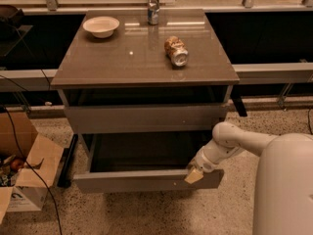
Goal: Open middle drawer
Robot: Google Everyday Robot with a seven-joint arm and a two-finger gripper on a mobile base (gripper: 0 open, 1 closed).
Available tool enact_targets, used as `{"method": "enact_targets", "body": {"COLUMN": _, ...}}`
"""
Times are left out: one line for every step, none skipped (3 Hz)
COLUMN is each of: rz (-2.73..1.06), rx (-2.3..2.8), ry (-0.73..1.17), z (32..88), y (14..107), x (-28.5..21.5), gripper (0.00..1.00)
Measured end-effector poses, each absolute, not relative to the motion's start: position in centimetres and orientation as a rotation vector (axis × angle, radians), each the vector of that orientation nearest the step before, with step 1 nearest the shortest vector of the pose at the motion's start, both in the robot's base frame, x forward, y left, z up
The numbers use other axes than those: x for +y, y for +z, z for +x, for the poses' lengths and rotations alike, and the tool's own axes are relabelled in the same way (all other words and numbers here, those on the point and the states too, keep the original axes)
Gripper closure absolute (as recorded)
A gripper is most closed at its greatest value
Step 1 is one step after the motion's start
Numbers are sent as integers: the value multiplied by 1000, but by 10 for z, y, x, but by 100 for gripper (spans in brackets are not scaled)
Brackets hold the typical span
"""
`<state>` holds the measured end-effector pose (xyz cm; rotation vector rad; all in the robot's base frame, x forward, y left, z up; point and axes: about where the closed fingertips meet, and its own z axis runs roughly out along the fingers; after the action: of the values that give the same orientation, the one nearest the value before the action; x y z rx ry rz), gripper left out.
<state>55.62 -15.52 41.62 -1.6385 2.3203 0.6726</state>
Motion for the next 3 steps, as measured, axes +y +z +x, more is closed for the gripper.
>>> {"method": "enact_targets", "body": {"rz": -1639, "rx": 2320, "ry": 673, "z": 556, "y": 416, "x": -155, "gripper": 21}}
{"method": "enact_targets", "body": {"rz": -1639, "rx": 2320, "ry": 673, "z": 556, "y": 416, "x": -155, "gripper": 1}}
{"method": "enact_targets", "body": {"rz": -1754, "rx": 2333, "ry": 666, "z": 544, "y": 411, "x": -153, "gripper": 0}}
